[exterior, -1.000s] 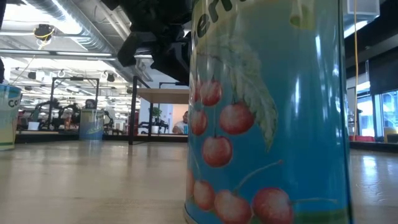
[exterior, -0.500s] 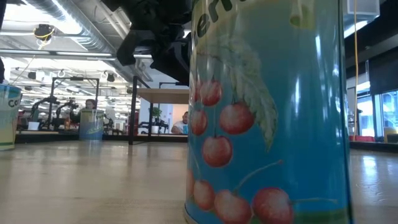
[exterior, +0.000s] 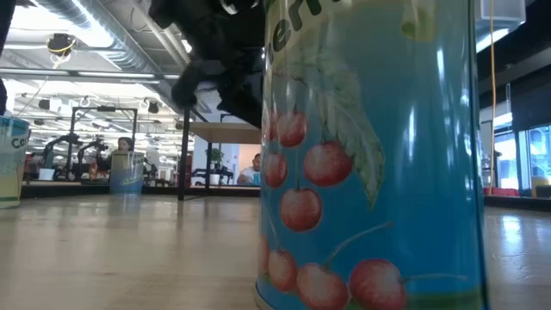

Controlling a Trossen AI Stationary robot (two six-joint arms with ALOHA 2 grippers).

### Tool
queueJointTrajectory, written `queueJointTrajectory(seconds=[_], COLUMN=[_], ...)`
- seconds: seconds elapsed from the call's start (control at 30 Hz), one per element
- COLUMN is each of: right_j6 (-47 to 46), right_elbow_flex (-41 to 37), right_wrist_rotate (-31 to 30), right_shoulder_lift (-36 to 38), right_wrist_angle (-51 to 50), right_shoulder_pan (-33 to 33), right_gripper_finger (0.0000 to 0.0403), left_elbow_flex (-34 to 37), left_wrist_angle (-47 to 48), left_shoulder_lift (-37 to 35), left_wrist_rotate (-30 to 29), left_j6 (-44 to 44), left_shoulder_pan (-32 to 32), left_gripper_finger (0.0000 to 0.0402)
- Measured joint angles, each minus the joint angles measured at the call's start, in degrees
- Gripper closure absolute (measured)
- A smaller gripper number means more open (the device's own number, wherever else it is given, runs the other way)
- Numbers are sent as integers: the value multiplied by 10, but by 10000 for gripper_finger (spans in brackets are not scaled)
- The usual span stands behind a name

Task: Pick and place cans onto a shelf
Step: Put the canned green beans on the shelf

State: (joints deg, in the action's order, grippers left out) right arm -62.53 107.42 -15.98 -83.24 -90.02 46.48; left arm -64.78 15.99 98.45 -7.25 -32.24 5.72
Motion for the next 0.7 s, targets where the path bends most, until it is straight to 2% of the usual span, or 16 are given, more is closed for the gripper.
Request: queueJointTrajectory(seconds=[0.27, 0.4, 0.5, 0.7], right_j6=[-1, -1, -1, -1], right_elbow_flex=[0, 0, 0, 0], right_wrist_rotate=[0, -1, -4, -4], right_shoulder_lift=[0, 0, 0, 0], right_wrist_angle=[0, 0, 0, 0], right_shoulder_pan=[0, 0, 0, 0], right_gripper_finger=[351, 351, 351, 351], left_elbow_flex=[-1, -1, -2, -54], left_wrist_angle=[-9, -8, -7, 55], left_shoulder_lift=[9, 9, 9, 13], left_wrist_rotate=[-12, -17, -20, -24], left_j6=[1, 3, 6, 6], left_shoulder_pan=[0, 1, 6, 15], left_gripper_finger=[362, 391, 396, 400])
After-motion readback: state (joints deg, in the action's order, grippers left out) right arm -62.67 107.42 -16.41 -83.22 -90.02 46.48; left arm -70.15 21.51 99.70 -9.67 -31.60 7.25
